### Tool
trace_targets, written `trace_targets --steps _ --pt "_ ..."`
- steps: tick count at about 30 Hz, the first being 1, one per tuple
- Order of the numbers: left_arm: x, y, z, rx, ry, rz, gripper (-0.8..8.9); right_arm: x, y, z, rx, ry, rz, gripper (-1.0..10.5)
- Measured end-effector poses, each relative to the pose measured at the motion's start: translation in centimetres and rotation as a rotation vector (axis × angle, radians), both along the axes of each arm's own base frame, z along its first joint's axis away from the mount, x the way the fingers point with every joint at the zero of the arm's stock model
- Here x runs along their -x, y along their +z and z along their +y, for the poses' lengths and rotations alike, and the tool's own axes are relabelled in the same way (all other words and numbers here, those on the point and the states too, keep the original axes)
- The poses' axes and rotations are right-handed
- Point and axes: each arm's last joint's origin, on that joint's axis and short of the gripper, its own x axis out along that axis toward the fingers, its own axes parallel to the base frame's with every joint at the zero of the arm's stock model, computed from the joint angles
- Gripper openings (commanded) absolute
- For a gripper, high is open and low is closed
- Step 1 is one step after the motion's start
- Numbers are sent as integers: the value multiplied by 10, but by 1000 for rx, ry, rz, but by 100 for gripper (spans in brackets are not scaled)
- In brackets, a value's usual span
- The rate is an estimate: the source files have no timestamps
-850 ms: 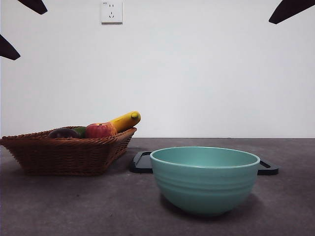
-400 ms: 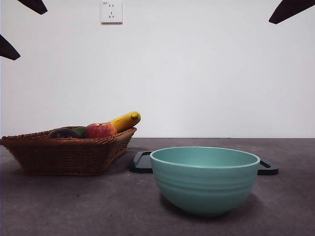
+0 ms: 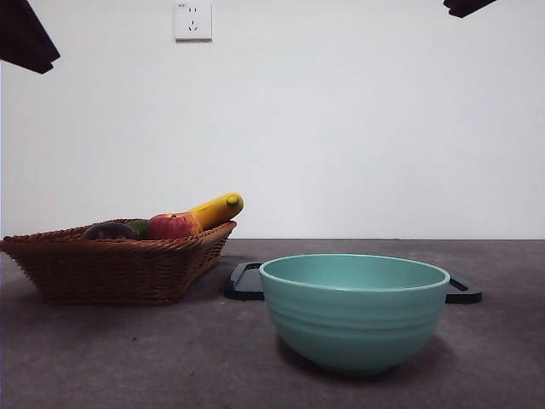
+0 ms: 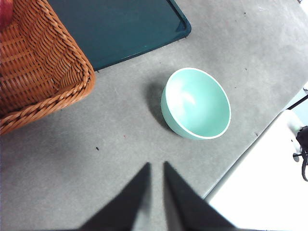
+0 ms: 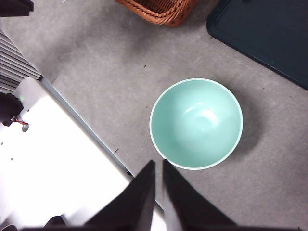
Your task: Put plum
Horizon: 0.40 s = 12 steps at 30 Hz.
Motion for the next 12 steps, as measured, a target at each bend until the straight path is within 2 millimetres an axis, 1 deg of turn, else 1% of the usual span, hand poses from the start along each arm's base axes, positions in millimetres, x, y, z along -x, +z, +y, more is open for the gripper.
trace_targets --steps 12 --pt "0 0 0 0 0 -1 7 0 0 0 1 3 -3 5"
